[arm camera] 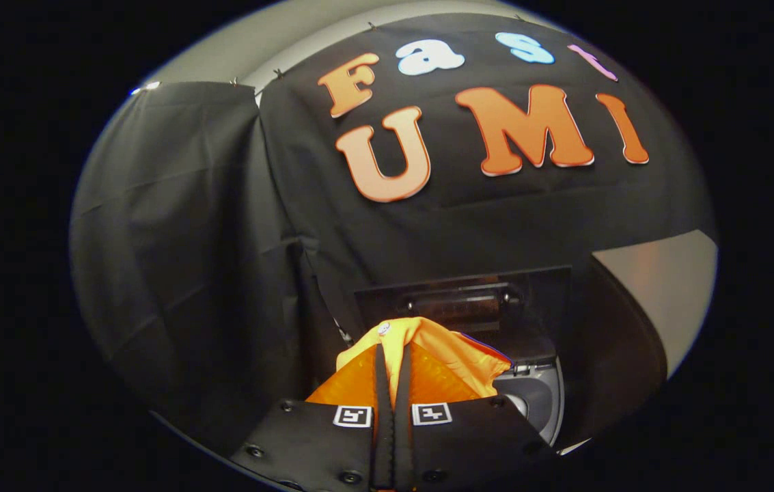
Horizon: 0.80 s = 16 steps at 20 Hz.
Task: Put the clothes into the washing machine and then close the washing machine lid.
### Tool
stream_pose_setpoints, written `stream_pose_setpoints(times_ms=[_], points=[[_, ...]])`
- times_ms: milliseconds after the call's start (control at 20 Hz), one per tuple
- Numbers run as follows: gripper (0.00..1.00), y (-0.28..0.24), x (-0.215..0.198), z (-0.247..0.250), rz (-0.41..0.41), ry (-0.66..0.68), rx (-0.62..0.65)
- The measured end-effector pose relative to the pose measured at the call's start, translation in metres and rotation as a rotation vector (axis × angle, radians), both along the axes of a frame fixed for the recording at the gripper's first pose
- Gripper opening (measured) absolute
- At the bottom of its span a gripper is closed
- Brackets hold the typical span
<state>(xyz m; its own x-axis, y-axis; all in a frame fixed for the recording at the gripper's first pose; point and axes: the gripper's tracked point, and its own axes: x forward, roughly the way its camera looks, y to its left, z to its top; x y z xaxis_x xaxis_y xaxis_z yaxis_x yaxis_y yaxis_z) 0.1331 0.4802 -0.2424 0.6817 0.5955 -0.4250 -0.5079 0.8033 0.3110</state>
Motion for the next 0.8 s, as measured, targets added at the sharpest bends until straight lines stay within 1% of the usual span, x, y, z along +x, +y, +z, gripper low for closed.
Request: stream_pose_setpoints(times_ms=[200, 300, 400, 500, 650, 800], points=[[0.08, 0.004, 0.019, -0.093, -0.022, 0.152, -0.046], [0.08, 0.001, 0.03, -0.149, -0.046, 0.239, -0.103], [0.08, -0.001, 0.028, -0.198, -0.048, 0.355, -0.142], [0.08, 0.0, 0.029, -0.241, -0.055, 0.438, -0.182], [0.08, 0.003, 0.037, -0.289, -0.049, 0.525, -0.225], [0.08, 0.002, 0.038, -0.32, -0.02, 0.584, -0.296]])
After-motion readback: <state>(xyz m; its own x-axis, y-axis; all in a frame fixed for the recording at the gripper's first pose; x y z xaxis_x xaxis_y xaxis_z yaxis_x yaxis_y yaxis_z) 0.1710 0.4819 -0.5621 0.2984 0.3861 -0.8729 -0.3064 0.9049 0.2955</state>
